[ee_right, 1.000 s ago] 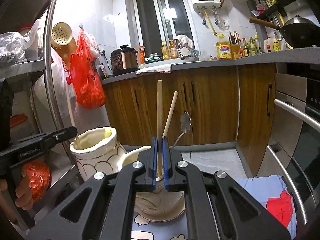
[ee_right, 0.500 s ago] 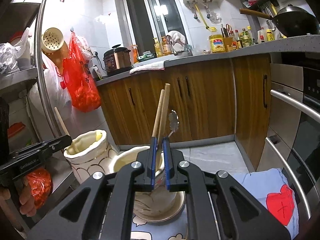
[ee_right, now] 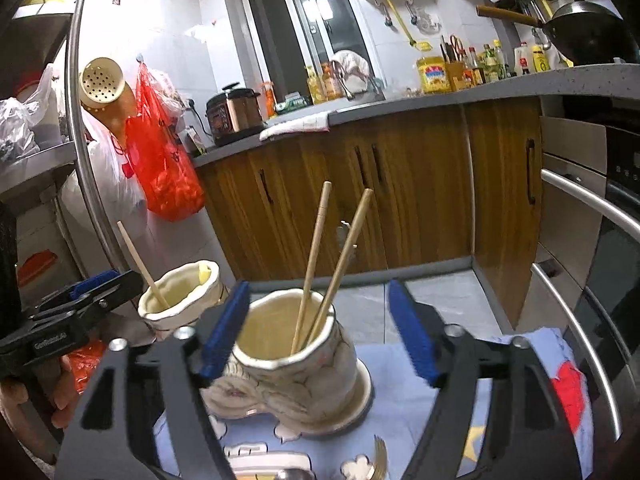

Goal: Organize utensils
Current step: 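Move both tools back over the remaining utensils on the cloth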

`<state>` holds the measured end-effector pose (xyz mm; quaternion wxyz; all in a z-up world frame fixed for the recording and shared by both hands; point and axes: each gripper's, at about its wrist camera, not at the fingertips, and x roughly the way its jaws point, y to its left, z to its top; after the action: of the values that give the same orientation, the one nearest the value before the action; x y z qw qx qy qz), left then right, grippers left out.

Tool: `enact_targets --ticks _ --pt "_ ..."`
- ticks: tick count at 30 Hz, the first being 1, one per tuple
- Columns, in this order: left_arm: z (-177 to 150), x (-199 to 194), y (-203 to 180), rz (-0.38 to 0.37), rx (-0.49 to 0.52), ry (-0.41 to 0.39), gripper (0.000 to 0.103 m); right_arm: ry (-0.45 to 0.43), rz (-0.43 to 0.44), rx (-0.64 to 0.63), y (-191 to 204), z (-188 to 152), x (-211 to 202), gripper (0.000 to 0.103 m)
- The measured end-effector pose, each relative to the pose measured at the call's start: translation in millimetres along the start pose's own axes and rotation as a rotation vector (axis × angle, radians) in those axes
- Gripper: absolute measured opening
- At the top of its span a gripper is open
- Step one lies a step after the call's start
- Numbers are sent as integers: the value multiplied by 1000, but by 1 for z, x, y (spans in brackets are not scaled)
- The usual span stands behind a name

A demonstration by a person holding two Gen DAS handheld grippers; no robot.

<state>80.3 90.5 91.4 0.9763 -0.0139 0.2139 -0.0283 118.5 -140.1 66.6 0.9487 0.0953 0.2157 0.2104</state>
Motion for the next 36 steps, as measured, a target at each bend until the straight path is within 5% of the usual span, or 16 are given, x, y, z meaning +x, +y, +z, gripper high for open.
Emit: enact_targets --ticks 3,14,25,31,36 --pt "1 -14 -10 18 43 8 93 57 -9 23 -7 -1 -12 95" --pt "-27 -48 -47 -55 20 141 95 221 -92 89 -37 -41 -54 98" --pt "-98 -3 -85 -123 63 344 95 343 -164 23 -64 -92 -48 98" --pt "-123 21 -93 -183 53 488 91 410 -108 -27 -68 -101 -43 86" --pt "-131 29 -104 -198 92 520 72 452 -68 -50 -64 -106 -40 66"
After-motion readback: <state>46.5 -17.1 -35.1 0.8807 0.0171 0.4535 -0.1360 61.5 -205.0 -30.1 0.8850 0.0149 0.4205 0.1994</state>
